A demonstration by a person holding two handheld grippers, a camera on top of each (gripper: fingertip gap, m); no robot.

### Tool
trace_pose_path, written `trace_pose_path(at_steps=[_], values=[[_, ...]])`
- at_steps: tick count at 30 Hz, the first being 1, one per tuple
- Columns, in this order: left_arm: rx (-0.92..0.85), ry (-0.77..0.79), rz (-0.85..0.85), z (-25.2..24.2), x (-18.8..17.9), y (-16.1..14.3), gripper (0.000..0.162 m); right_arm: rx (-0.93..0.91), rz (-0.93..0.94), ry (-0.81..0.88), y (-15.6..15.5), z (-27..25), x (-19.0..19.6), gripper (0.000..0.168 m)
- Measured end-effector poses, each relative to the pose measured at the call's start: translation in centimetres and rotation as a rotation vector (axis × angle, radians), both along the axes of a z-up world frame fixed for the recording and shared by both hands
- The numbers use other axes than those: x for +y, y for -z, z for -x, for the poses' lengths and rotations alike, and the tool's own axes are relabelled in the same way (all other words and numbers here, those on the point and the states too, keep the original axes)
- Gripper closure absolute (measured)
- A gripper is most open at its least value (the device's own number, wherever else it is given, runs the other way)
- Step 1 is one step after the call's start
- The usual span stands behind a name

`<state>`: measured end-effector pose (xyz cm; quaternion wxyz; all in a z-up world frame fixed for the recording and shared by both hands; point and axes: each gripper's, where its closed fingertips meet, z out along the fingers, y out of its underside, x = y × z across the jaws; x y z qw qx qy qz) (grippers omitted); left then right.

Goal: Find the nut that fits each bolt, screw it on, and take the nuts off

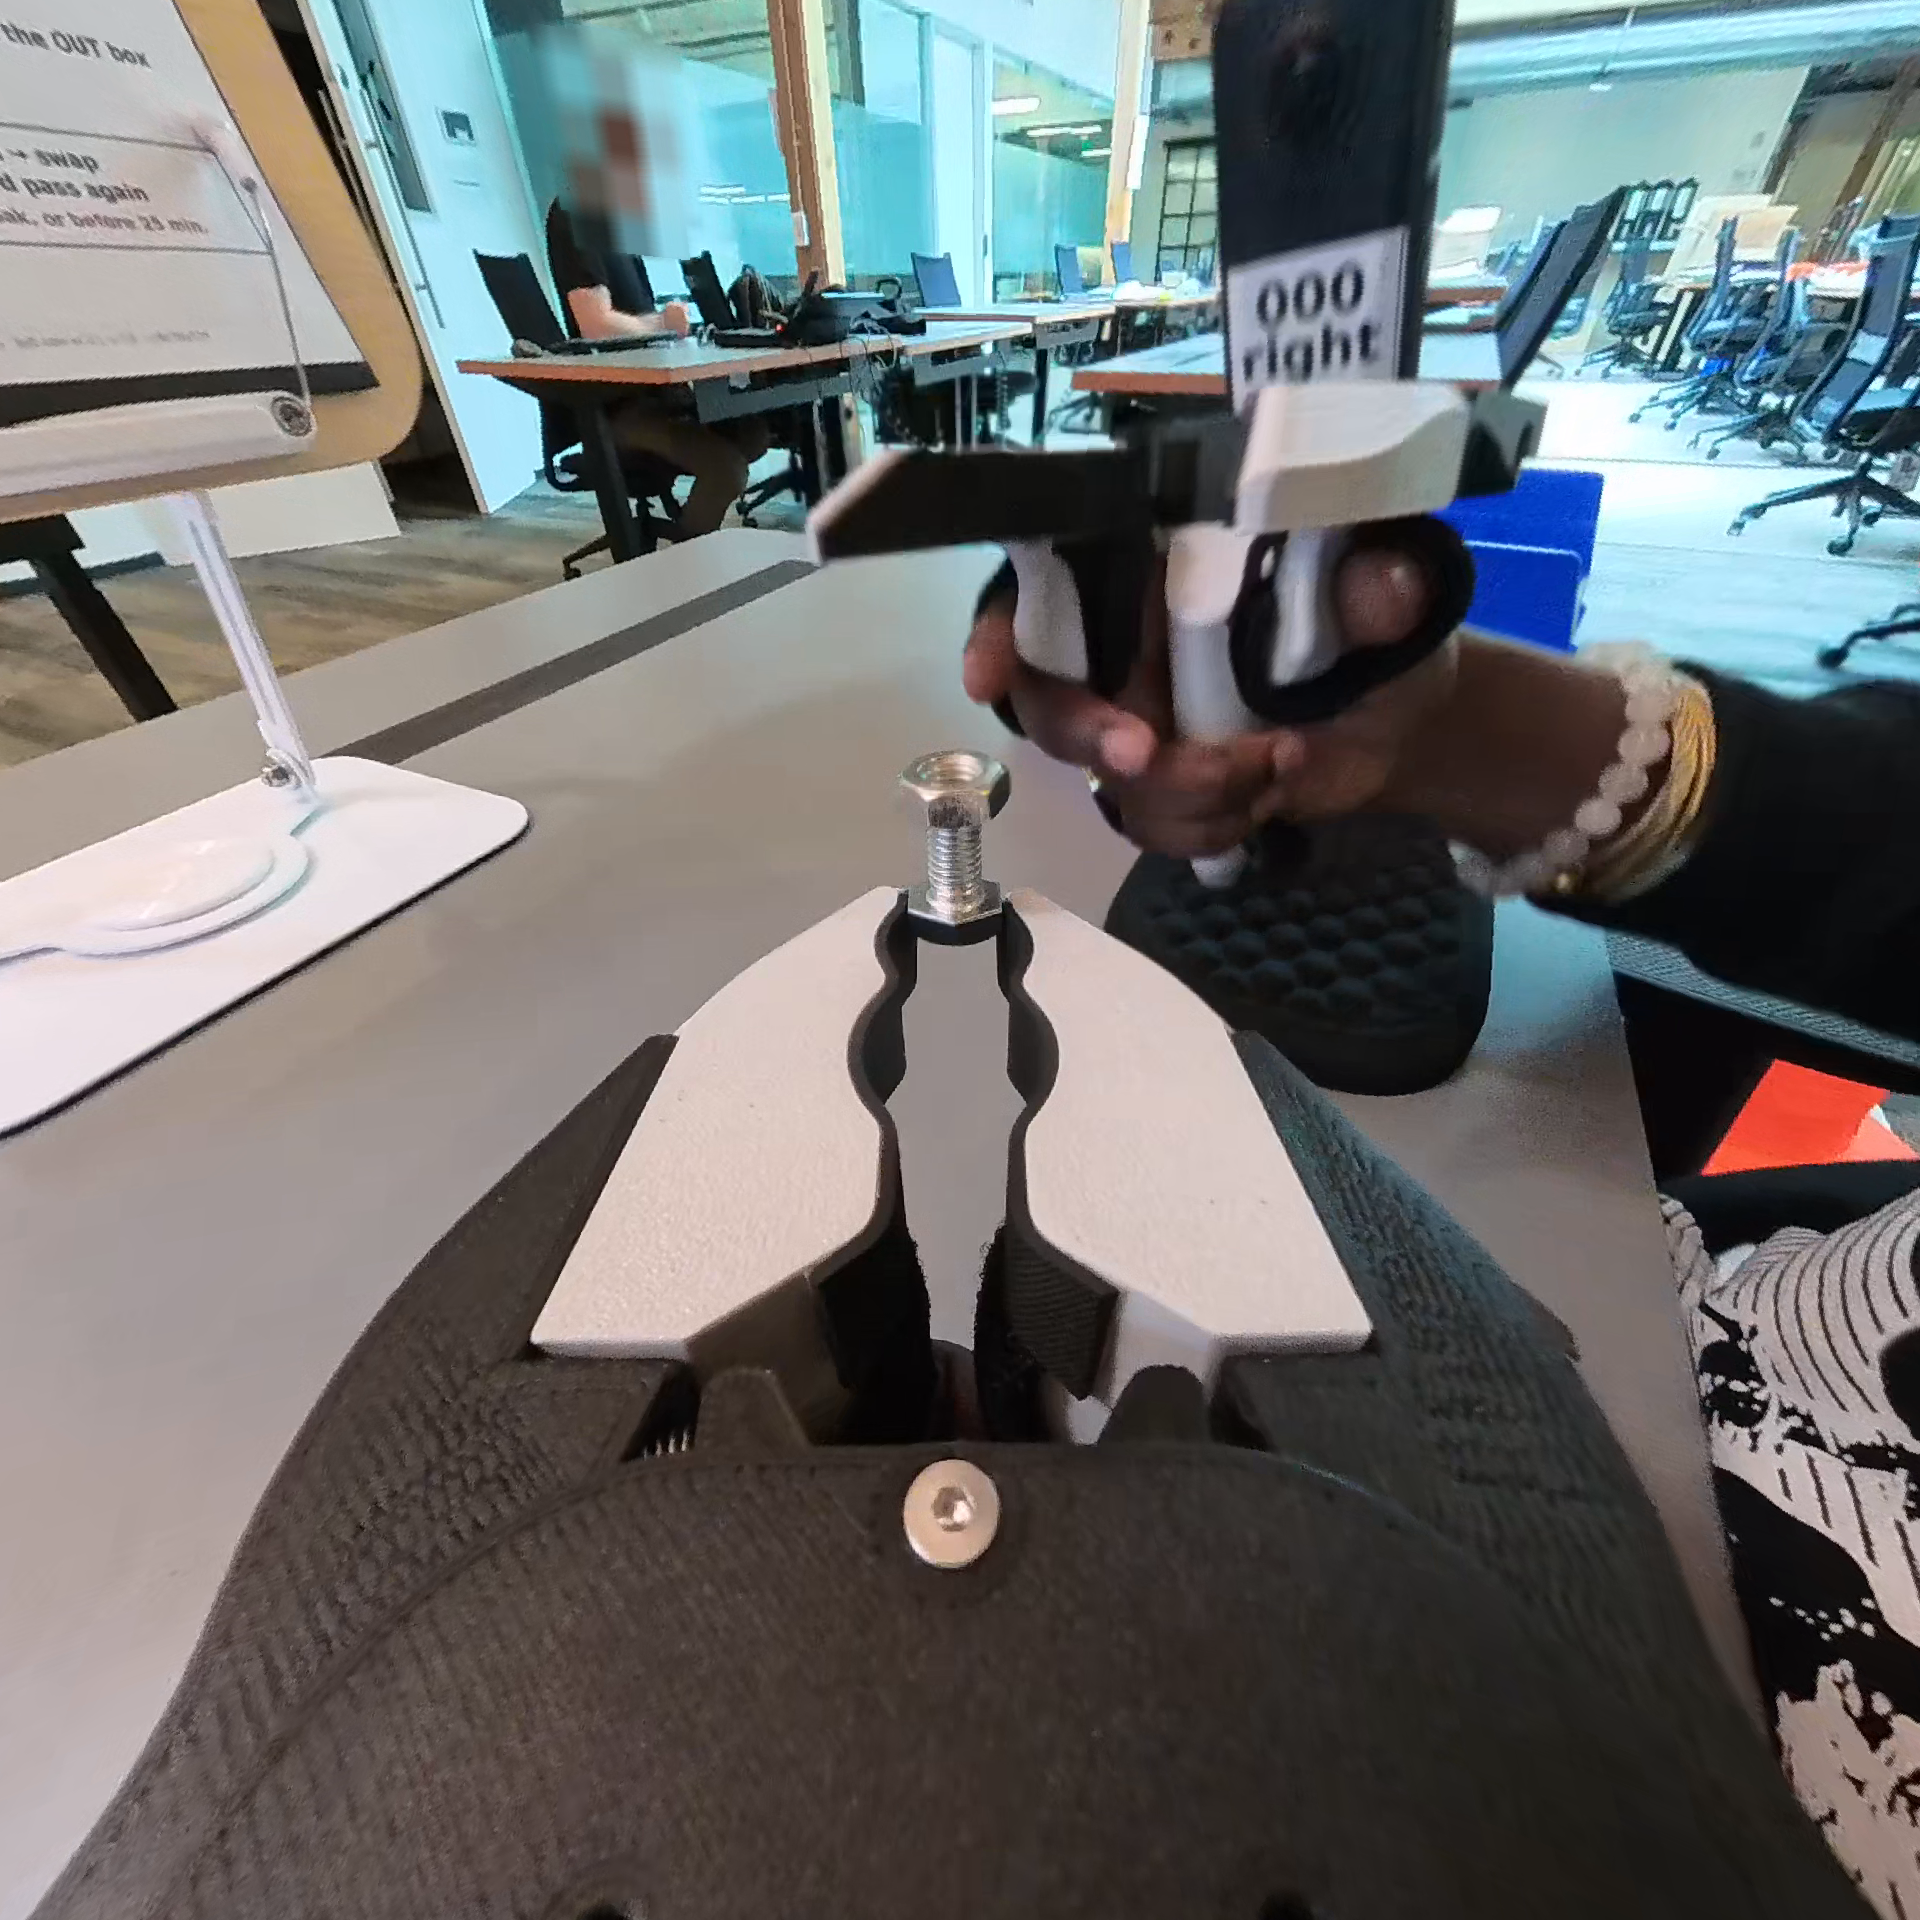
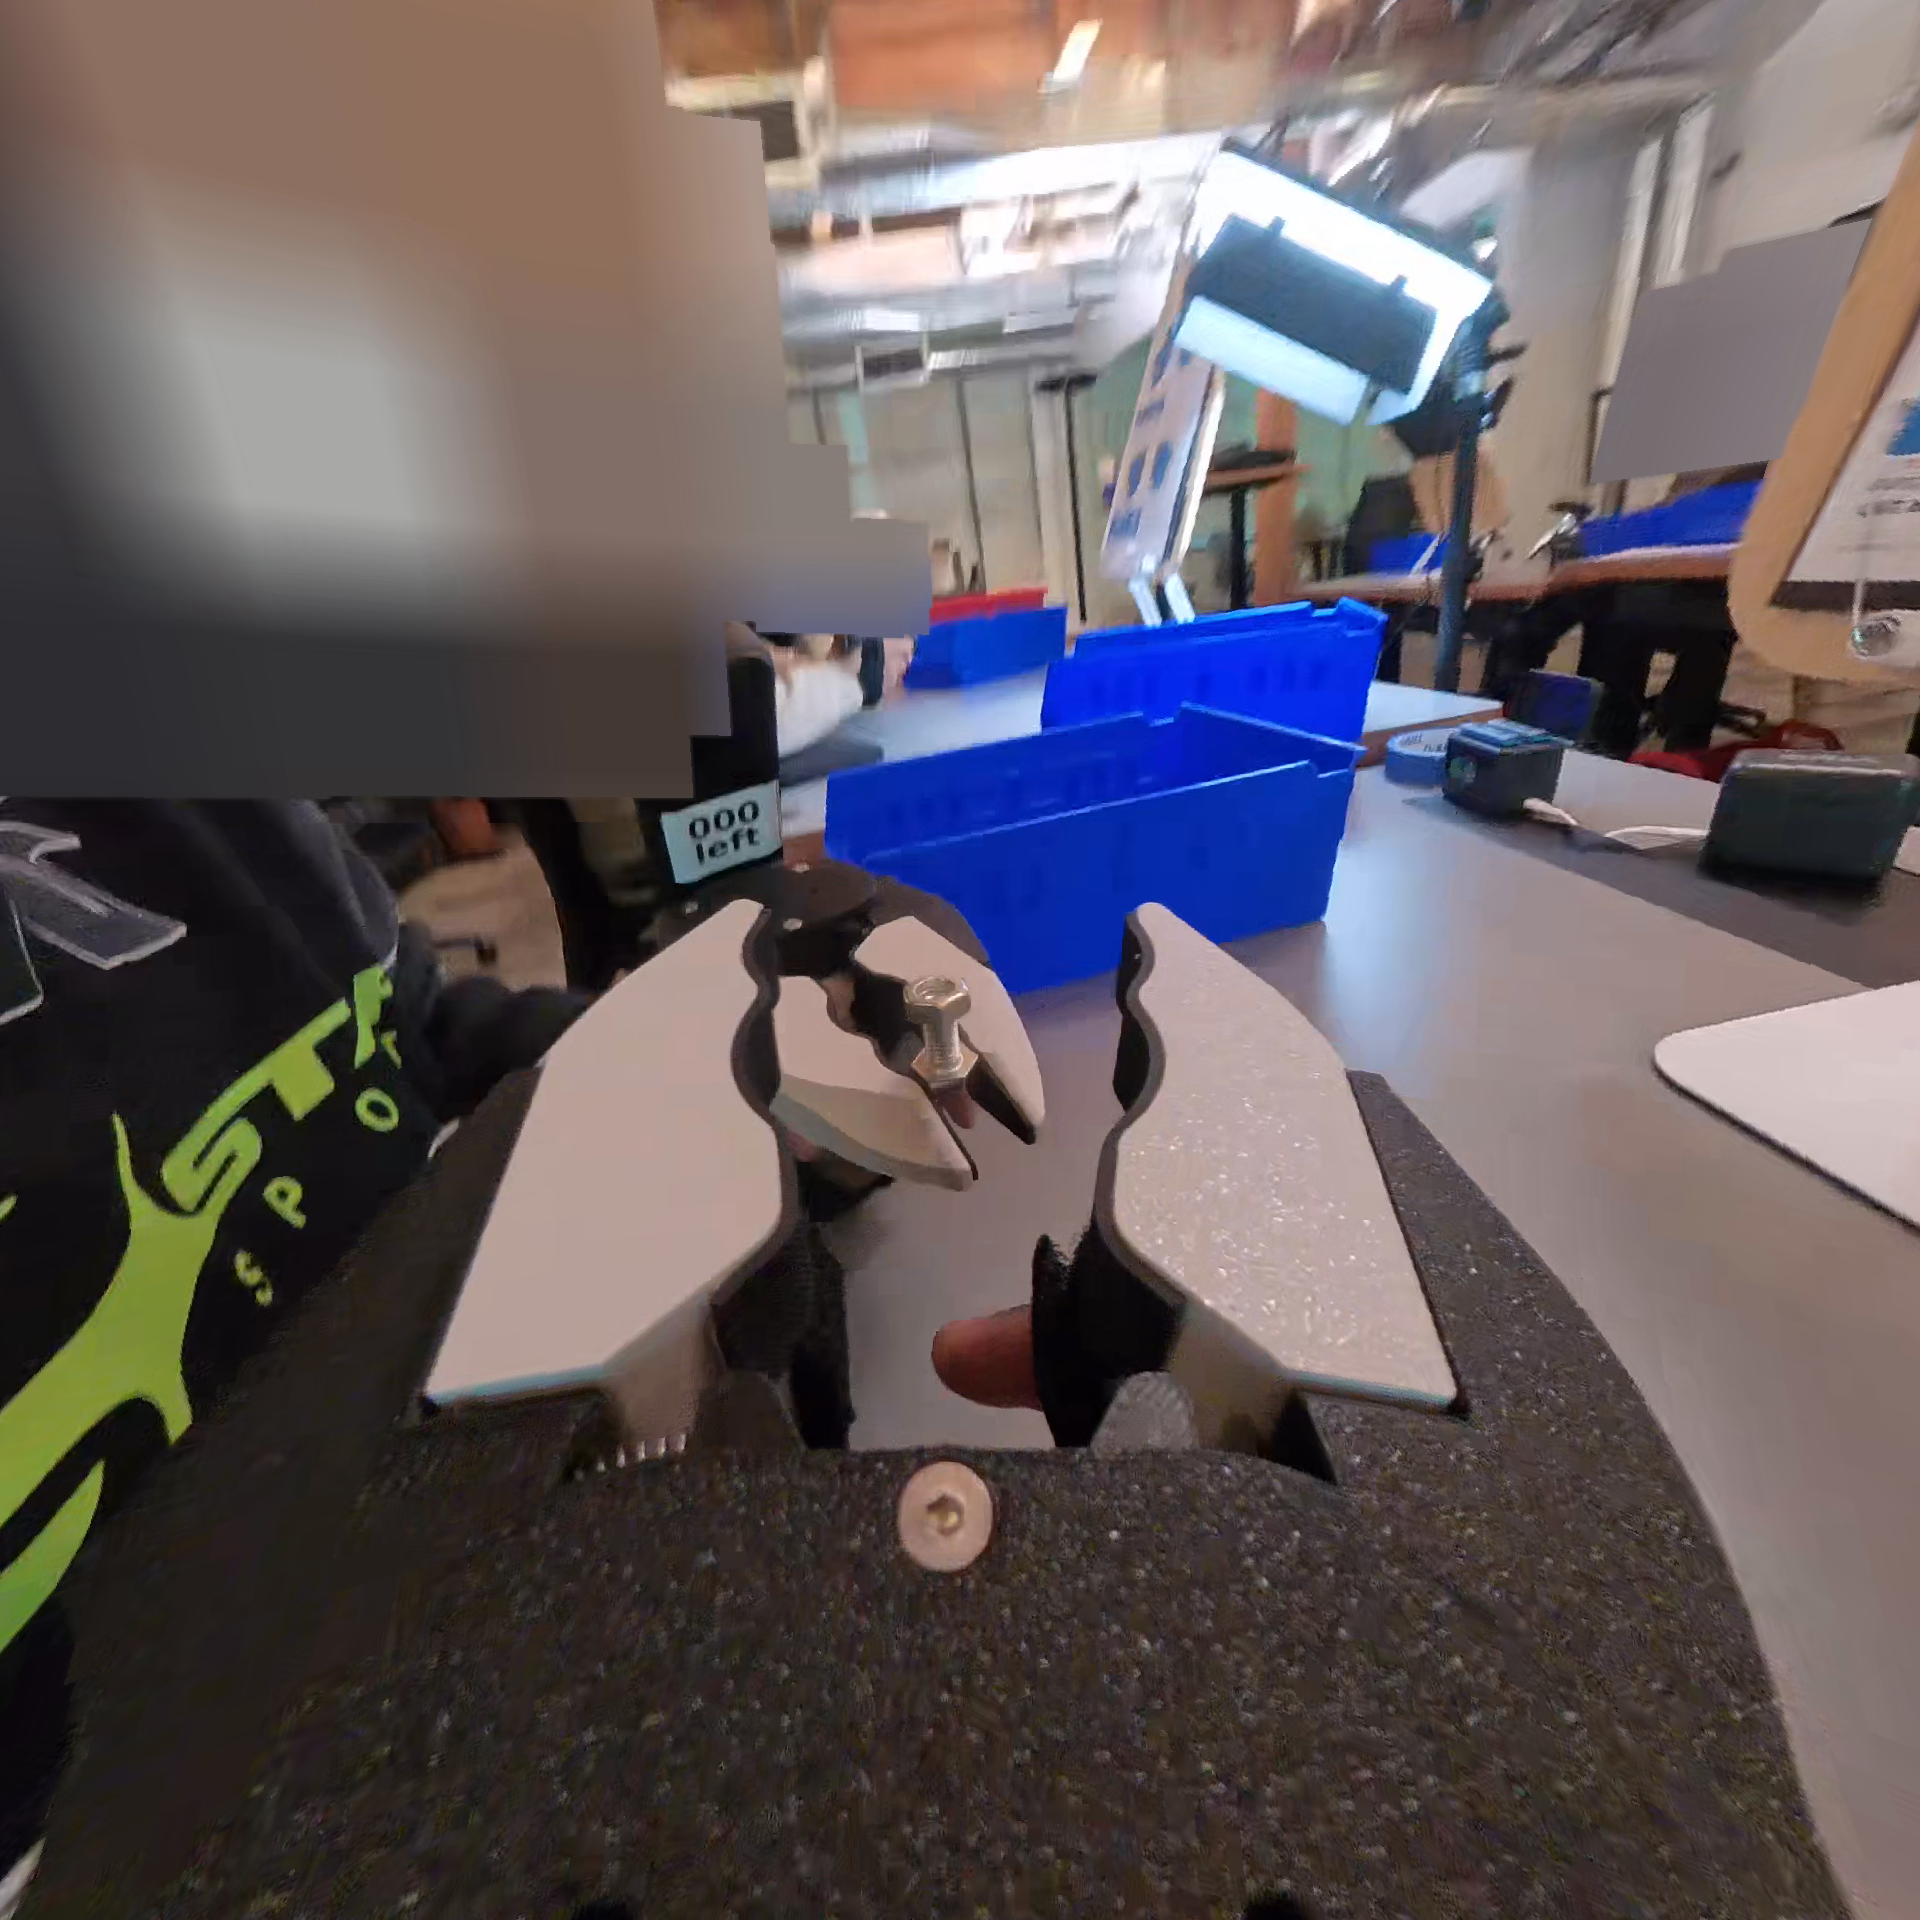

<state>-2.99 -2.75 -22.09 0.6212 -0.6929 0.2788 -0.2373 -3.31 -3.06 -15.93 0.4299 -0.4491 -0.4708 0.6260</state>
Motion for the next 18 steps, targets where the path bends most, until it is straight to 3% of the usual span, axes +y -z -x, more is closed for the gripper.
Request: trace_pose_path(at_steps=[2,9,18], values=[[-0.003,0.0,-0.001,0.1,0.1,0.1,0.147,0.006,0.013,0.014,0.6,0.4,-0.3,0.113],[0.003,0.0,0.007,0.2,0.2,0.4,0.147,-0.119,-0.083,-0.039,2.7,2.0,-2.5,0.112],[0.001,-0.008,0.005,0.3,0.3,0.3,0.147,-0.117,-0.079,-0.029,2.5,1.3,-2.5,0.123]])
